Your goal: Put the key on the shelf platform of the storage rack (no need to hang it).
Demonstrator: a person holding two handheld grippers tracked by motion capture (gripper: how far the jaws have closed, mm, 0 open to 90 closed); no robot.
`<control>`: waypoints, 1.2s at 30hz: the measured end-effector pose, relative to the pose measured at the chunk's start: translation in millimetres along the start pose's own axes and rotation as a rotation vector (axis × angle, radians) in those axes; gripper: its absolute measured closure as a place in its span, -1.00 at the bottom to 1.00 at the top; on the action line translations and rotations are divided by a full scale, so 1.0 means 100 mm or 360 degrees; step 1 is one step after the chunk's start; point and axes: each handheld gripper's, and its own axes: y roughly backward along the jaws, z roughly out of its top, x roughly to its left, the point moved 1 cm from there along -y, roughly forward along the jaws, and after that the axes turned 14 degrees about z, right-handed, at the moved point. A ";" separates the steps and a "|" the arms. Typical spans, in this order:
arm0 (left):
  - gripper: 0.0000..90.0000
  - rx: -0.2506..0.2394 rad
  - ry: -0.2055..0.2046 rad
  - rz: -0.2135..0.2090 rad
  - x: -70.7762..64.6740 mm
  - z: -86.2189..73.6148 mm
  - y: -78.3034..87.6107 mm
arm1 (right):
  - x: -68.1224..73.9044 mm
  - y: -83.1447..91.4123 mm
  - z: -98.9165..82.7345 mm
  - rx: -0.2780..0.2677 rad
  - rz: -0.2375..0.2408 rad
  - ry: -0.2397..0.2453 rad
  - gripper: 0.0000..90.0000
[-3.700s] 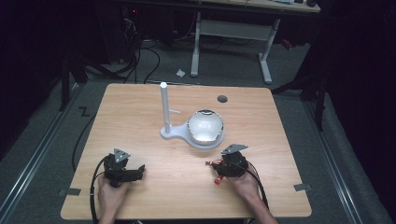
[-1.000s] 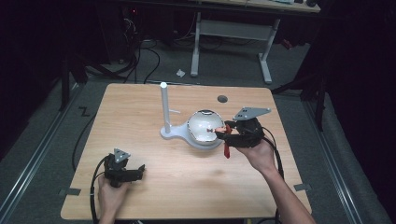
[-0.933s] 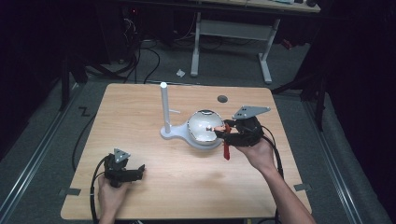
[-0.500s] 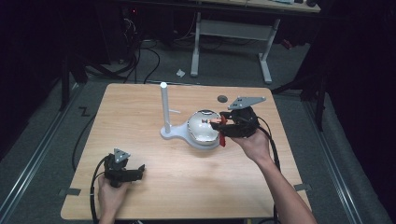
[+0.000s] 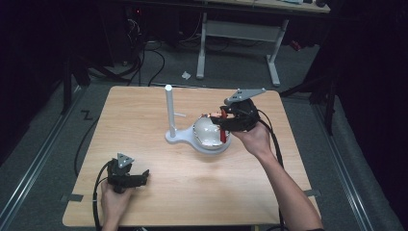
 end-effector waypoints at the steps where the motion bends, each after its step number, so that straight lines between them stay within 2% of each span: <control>1: -0.83 0.0000 0.0000 0.0000 0.00 0.00 0.00 | -0.01 -0.02 0.01 -0.0001 -0.0003 -0.0002 0.02; 9: -0.83 0.0000 0.0000 0.0000 0.00 0.00 0.00 | -0.06 -0.20 0.07 0.0010 -0.0005 0.0004 0.02; 19: -0.83 -0.0001 0.0001 0.0001 0.00 0.00 0.00 | -0.12 -0.38 0.06 0.0033 -0.0009 -0.0005 0.01; 27: -0.83 -0.0001 0.0001 0.0001 0.00 0.00 0.00 | -0.19 -0.55 -0.05 0.0081 -0.0016 -0.0041 0.01; 36: -0.82 -0.0001 0.0001 0.0001 0.00 0.00 0.00 | -0.31 -0.63 -0.21 0.0122 -0.0023 -0.0094 0.01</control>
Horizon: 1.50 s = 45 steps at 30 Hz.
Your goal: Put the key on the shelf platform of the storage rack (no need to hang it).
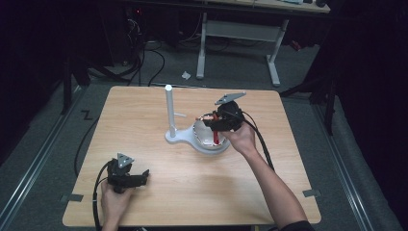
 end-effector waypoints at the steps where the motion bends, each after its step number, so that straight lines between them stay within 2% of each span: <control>1: -0.82 0.0000 0.0001 0.0000 0.00 0.00 0.00 | 0.00 -0.01 -0.01 0.0003 0.0002 -0.0014 0.00; 9: -0.82 -0.0001 0.0000 0.0001 0.00 0.00 0.00 | -0.03 -0.06 -0.09 0.0025 0.0002 -0.0038 0.00; 25: -0.82 -0.0001 0.0001 0.0001 0.00 0.00 0.00 | -0.06 -0.21 -0.28 0.0098 -0.0062 -0.0044 -0.01; 29: -0.82 -0.0001 0.0001 0.0001 0.00 0.00 0.00 | -0.07 -0.25 -0.32 0.0101 -0.0067 -0.0079 -0.01; 35: -0.82 -0.0001 0.0001 0.0001 0.00 0.00 0.00 | -0.16 -0.29 -0.42 0.0117 -0.0096 -0.0118 -0.02; 39: -0.82 -0.0001 0.0001 0.0001 0.00 0.00 0.00 | -0.22 -0.32 -0.47 0.0157 -0.0104 -0.0161 -0.02; 45: -0.82 -0.0001 0.0000 0.0003 0.00 0.00 0.00 | -0.21 -0.37 -0.47 0.0177 -0.0121 -0.0146 -0.03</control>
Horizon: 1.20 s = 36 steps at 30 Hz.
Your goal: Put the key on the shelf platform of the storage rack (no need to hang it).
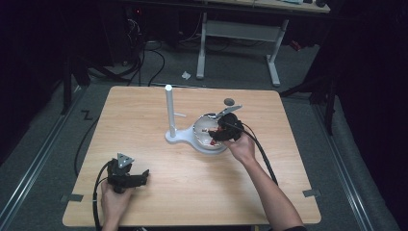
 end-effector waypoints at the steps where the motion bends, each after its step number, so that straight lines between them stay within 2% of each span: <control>1: -0.82 0.0000 0.0000 0.0000 0.00 0.00 0.00 | 0.00 0.00 0.00 -0.0001 -0.0005 -0.0004 -0.03; 7: -0.82 0.0000 0.0000 0.0000 0.00 0.00 0.00 | 0.00 -0.04 0.00 0.0016 0.0001 -0.0007 -0.11; 16: -0.82 -0.0001 0.0001 0.0001 0.00 0.00 0.00 | 0.00 0.04 0.01 -0.0048 0.0003 0.0004 -0.19; 28: -0.82 0.0000 0.0001 0.0000 0.00 0.00 0.00 | 0.01 0.25 0.02 -0.0137 0.0019 0.0012 -0.17; 36: -0.82 -0.0001 0.0001 0.0000 0.00 0.00 0.00 | 0.00 0.43 -0.01 -0.0195 -0.0006 0.0004 -0.14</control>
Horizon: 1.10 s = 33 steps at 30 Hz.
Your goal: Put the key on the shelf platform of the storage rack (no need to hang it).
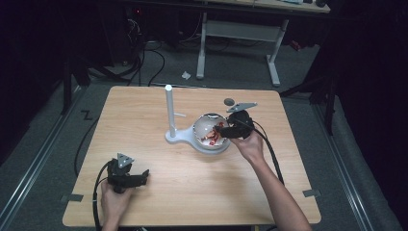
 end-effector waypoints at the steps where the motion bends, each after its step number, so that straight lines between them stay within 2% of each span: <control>1: -0.82 0.0000 0.0000 0.0000 0.00 0.00 0.00 | 0.00 0.03 0.00 -0.0003 -0.0002 -0.0007 -0.13; 18: -0.81 -0.0001 -0.0001 -0.0001 0.00 0.00 0.00 | -0.06 0.41 -0.05 -0.0101 -0.0049 -0.0042 -0.10; 33: -0.81 -0.0001 0.0000 -0.0001 0.00 0.00 0.00 | -0.10 0.70 -0.21 -0.0177 -0.0061 -0.0105 -0.08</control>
